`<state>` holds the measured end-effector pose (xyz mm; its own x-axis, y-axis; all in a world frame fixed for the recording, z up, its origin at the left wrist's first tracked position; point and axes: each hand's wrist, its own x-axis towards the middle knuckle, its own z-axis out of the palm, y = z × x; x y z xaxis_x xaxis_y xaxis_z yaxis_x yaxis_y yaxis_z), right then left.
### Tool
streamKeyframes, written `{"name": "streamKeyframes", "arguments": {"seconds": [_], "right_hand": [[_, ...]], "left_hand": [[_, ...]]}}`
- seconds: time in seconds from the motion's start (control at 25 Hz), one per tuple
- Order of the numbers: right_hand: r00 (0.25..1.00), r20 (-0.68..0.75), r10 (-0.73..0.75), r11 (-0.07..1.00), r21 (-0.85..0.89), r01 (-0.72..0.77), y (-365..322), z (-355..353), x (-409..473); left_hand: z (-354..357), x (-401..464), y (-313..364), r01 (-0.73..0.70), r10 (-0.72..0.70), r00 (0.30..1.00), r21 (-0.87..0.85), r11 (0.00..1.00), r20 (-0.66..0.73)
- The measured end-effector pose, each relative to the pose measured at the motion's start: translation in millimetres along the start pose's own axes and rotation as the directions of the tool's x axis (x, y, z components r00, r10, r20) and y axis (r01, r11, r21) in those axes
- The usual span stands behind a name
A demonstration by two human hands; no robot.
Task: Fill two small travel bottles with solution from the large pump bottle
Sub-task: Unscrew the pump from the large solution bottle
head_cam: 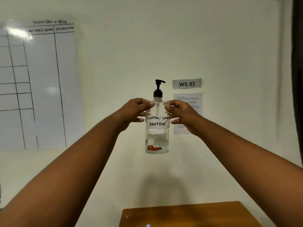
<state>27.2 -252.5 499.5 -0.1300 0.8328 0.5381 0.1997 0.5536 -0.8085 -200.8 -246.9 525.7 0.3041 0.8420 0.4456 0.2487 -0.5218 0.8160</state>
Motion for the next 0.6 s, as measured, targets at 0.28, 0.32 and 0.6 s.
{"name": "streamKeyframes", "arguments": {"seconds": [0.28,0.32,0.6], "right_hand": [[0.987,0.078,-0.139,0.969,0.214,0.119,-52,2,-41],[0.986,0.085,-0.144,0.968,0.221,0.122,-52,0,-45],[0.985,0.131,-0.113,0.970,0.230,0.081,-34,-34,-55]], "left_hand": [[3,-51,52,0.011,0.033,0.988,-0.278,0.961,0.152],[8,-54,52,0.006,0.034,0.989,-0.271,0.963,0.141],[47,-53,52,0.020,-0.003,0.997,-0.246,0.969,0.072]]}}
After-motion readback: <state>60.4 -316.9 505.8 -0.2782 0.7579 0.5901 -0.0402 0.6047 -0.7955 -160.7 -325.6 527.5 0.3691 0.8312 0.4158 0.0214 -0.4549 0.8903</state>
